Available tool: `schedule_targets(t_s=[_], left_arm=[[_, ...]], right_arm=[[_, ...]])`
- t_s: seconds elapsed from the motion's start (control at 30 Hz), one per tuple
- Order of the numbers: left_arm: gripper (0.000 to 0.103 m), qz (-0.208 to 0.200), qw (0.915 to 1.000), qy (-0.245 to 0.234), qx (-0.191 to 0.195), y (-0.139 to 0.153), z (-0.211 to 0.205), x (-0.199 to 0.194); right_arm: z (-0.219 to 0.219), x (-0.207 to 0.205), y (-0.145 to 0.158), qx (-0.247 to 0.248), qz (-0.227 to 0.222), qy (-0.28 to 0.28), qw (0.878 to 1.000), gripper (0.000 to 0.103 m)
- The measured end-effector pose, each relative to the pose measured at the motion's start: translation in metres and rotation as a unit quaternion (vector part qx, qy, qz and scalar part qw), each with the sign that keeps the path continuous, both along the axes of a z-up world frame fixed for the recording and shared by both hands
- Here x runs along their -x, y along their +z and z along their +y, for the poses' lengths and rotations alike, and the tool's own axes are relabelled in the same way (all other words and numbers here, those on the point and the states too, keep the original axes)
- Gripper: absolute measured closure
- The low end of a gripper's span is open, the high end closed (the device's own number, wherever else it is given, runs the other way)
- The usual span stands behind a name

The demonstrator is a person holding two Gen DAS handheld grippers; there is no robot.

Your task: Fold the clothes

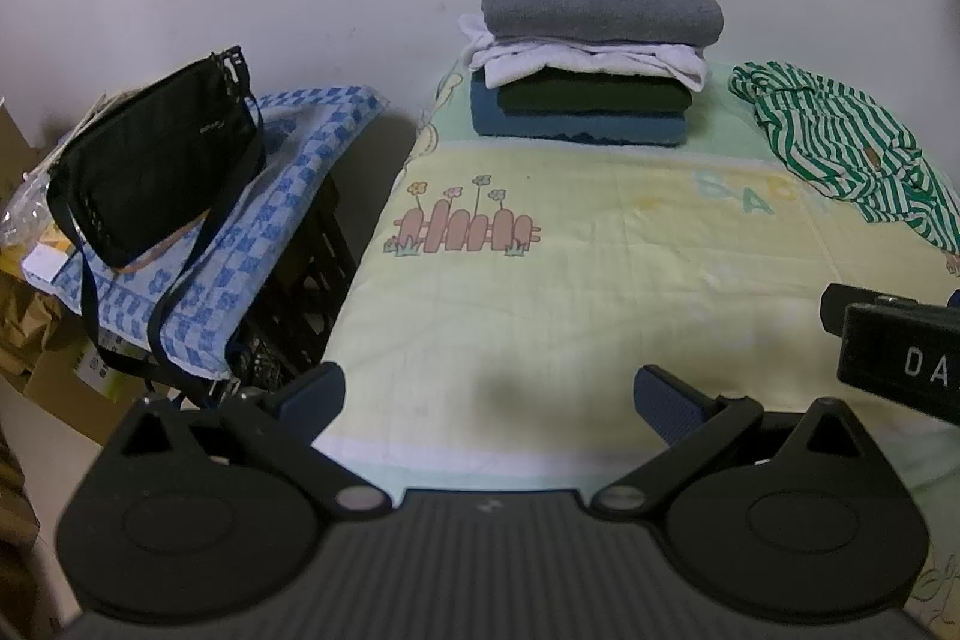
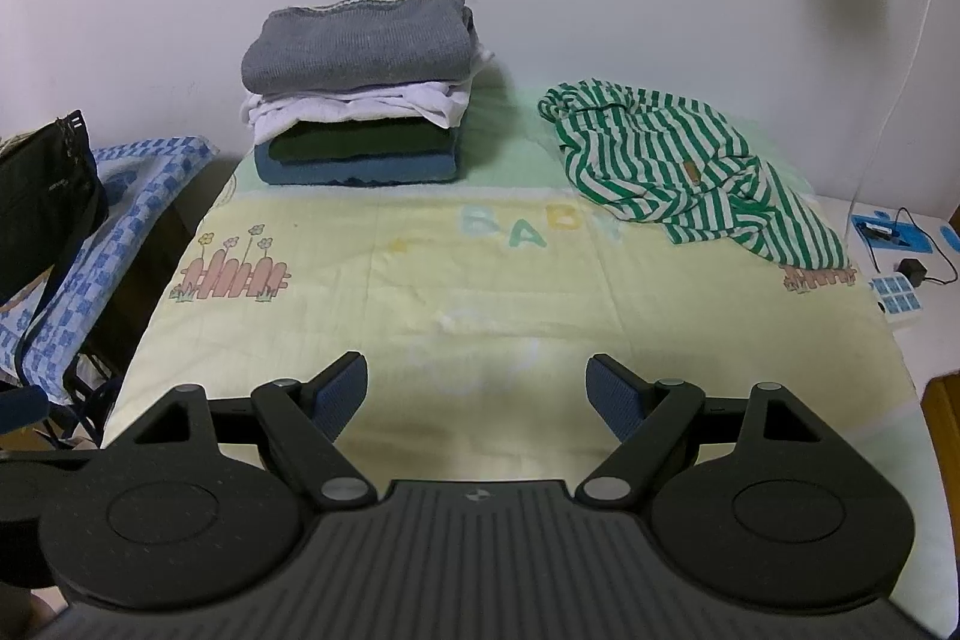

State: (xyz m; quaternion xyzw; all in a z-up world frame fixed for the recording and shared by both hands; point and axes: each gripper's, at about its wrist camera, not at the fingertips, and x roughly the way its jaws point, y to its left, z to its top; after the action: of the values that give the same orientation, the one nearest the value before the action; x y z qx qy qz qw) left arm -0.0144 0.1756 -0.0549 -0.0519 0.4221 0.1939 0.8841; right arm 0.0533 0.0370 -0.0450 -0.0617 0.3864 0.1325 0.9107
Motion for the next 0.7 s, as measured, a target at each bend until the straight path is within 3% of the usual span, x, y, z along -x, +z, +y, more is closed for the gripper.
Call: schedule_targets(t_s=[0.7], left_arm=[[0.0, 0.001, 0.9999, -0.011, -0.007, 0.0011, -0.0064, 0.0021]], right_arm=[[-0.002, 0.003, 0.0014, -0.001, 0.003, -0.004, 1.0, 0.02]])
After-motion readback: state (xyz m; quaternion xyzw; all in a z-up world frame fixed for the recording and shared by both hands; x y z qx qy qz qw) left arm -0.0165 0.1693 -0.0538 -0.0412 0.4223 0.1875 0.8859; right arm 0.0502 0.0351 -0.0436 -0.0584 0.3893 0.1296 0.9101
